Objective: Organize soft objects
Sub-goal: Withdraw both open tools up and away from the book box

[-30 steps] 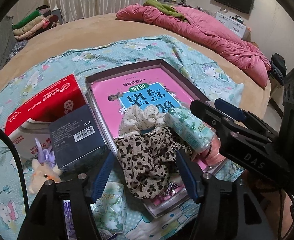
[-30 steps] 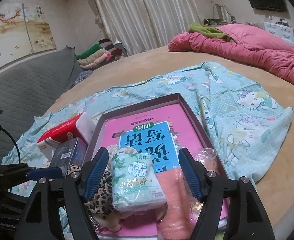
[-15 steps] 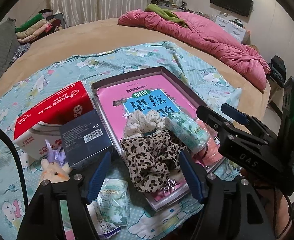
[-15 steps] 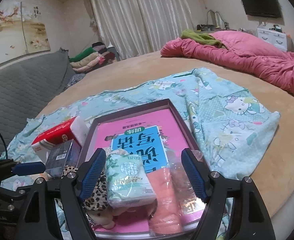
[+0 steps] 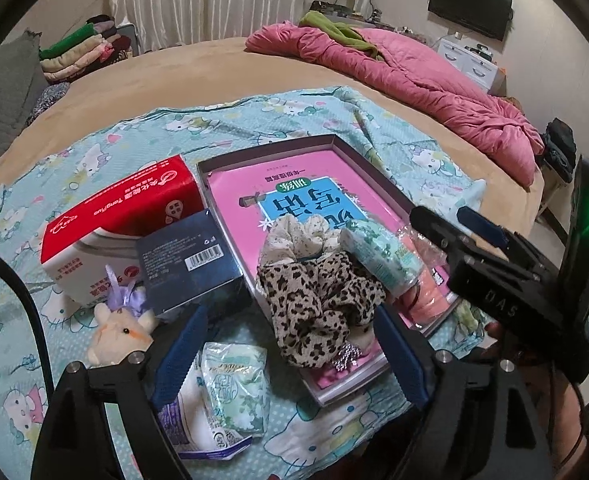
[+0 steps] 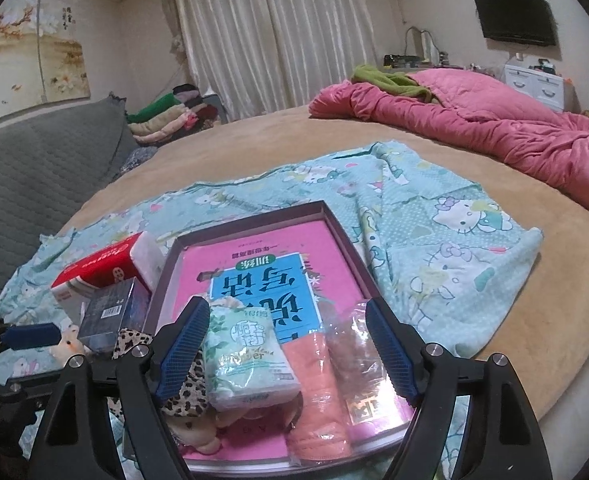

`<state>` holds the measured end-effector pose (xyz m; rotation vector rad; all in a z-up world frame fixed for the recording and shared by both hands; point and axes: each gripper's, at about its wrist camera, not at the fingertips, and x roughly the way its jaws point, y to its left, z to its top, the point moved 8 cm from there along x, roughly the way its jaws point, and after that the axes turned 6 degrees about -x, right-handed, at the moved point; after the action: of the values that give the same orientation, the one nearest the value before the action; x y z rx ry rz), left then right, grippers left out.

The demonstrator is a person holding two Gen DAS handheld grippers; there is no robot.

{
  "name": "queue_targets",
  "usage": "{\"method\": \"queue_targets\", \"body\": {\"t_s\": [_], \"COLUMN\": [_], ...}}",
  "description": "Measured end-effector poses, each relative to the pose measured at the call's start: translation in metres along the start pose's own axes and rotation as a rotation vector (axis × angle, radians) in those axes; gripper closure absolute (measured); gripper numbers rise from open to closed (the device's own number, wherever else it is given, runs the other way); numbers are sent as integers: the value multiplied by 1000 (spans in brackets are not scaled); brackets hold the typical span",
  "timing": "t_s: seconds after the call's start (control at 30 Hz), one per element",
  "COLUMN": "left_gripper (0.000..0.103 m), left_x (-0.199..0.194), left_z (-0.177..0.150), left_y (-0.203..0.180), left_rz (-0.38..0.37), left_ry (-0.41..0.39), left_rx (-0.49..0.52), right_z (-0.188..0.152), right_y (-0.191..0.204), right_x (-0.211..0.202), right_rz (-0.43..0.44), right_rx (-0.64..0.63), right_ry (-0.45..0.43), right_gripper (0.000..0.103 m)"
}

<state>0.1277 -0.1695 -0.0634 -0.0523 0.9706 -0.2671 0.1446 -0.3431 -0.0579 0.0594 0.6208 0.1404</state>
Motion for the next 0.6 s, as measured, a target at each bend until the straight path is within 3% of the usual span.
{"method": "queue_targets", "body": {"t_s": [0.6], "left_gripper": [18], "left_x": [-12], "left_z": [-6], "left_y": [17], "left_rz": [19], "left_ry": [-15], "left_rx": [-23], "right_z": [14], "right_y": [23], "right_x": [-25], "right_rz": [-21], "right_rx": [-52], "right_ry": [-52], "right_gripper": [18]}}
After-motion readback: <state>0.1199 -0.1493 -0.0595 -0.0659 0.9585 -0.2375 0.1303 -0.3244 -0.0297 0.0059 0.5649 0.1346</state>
